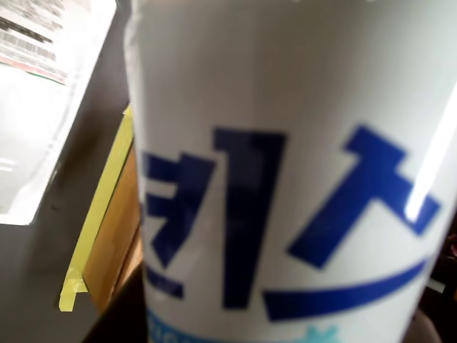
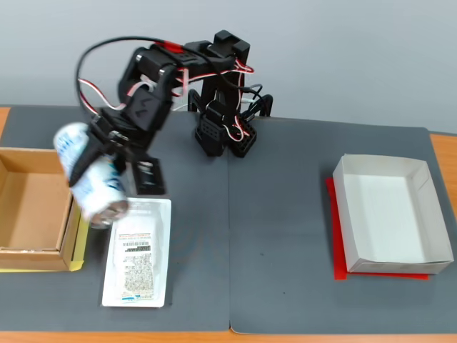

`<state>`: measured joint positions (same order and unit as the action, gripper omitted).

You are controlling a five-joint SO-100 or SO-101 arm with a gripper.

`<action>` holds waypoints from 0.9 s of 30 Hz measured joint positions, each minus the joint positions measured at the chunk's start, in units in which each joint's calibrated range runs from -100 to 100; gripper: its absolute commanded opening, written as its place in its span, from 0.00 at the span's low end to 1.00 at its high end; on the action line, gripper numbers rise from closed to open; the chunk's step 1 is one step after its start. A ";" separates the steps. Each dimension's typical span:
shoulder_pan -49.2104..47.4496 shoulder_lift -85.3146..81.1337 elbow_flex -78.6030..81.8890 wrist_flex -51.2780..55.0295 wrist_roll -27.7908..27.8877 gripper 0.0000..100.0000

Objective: Pick the can and put it in the brown box

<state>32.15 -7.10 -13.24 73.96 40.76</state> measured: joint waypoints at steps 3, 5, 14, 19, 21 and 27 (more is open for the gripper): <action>2.81 3.38 -3.63 0.00 0.00 0.12; 5.03 6.09 -6.53 0.00 0.00 0.12; 10.05 18.51 -18.31 0.00 -3.17 0.12; 11.53 23.92 -22.85 0.00 -4.35 0.13; 11.90 25.70 -24.21 0.00 -4.35 0.13; 11.97 30.26 -28.38 0.00 -4.59 0.13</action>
<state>44.12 23.16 -41.61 73.96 36.17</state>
